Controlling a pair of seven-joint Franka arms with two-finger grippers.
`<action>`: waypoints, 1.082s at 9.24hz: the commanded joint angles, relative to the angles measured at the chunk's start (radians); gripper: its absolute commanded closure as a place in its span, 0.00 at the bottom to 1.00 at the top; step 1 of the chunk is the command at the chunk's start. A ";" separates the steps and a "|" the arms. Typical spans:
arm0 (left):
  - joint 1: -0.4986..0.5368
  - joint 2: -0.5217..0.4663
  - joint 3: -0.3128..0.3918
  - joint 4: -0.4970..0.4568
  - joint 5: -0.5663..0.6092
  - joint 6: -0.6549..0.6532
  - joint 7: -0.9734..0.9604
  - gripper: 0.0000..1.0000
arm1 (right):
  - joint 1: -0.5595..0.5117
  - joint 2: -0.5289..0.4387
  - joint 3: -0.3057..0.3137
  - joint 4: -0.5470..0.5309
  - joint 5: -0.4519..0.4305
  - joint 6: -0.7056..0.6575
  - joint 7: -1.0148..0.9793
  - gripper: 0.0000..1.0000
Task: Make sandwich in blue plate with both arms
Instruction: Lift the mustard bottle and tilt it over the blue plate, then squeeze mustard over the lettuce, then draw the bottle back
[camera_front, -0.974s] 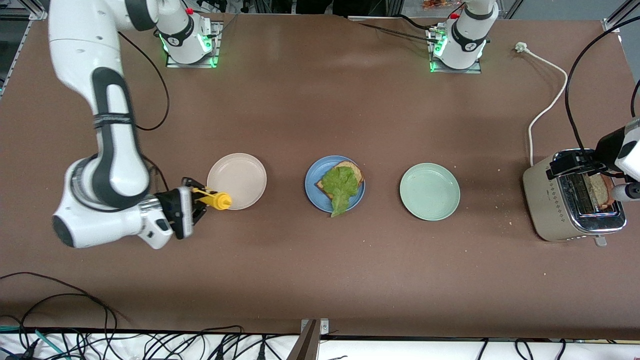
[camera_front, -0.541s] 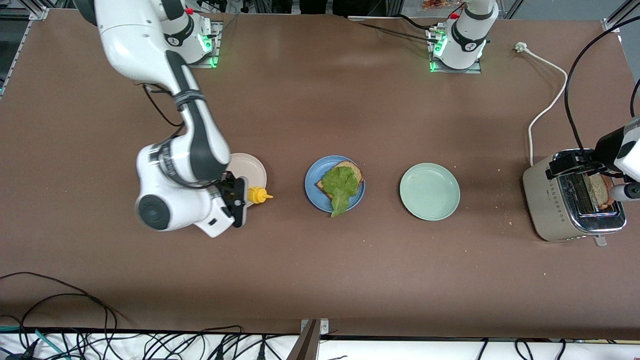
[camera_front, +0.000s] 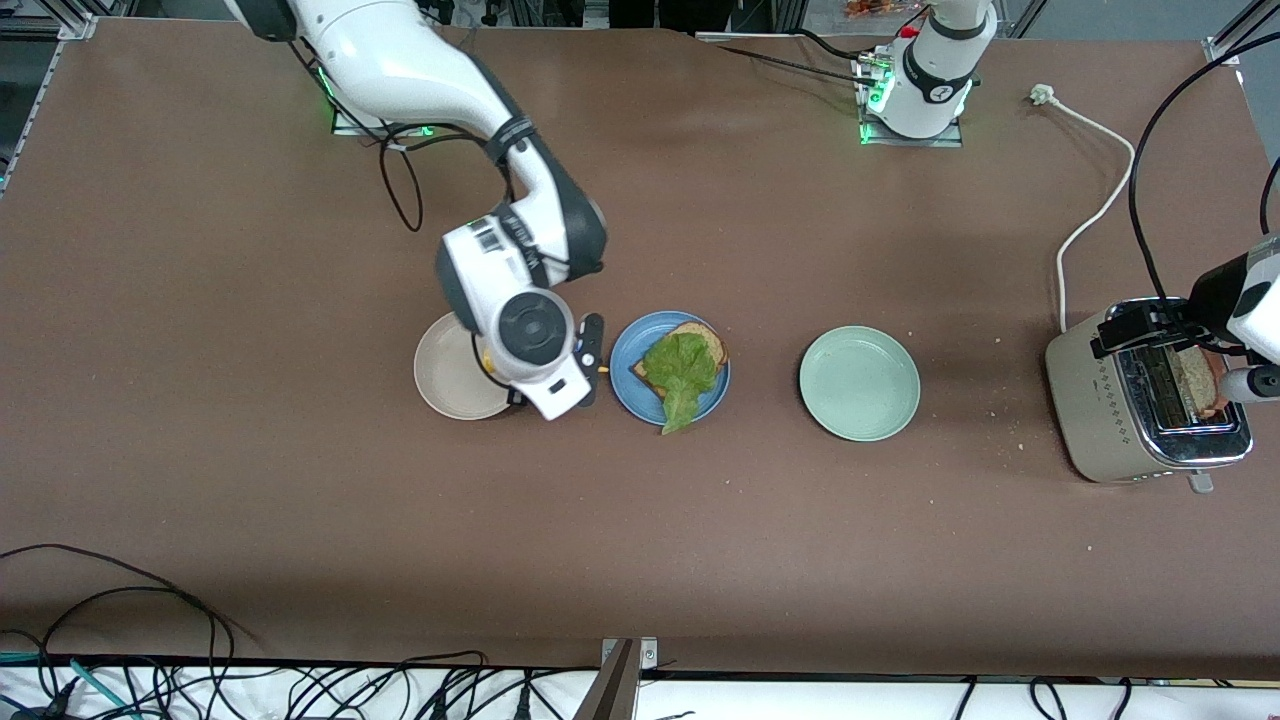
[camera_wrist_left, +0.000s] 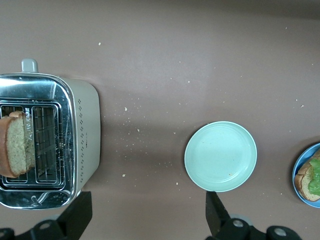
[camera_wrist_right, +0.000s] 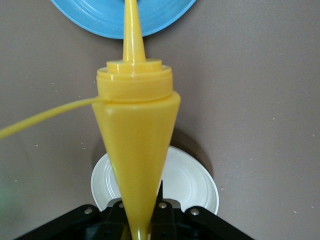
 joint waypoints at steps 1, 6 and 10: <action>0.002 -0.007 -0.003 0.000 0.000 -0.011 0.001 0.00 | 0.108 0.010 -0.008 0.000 -0.162 0.003 0.142 0.88; 0.005 -0.007 0.000 -0.006 0.000 -0.023 0.016 0.00 | 0.156 0.010 -0.011 0.000 -0.267 -0.009 0.158 0.88; 0.021 -0.009 0.007 0.000 0.003 -0.024 0.021 0.00 | 0.034 -0.054 -0.013 0.000 -0.099 -0.032 0.082 0.87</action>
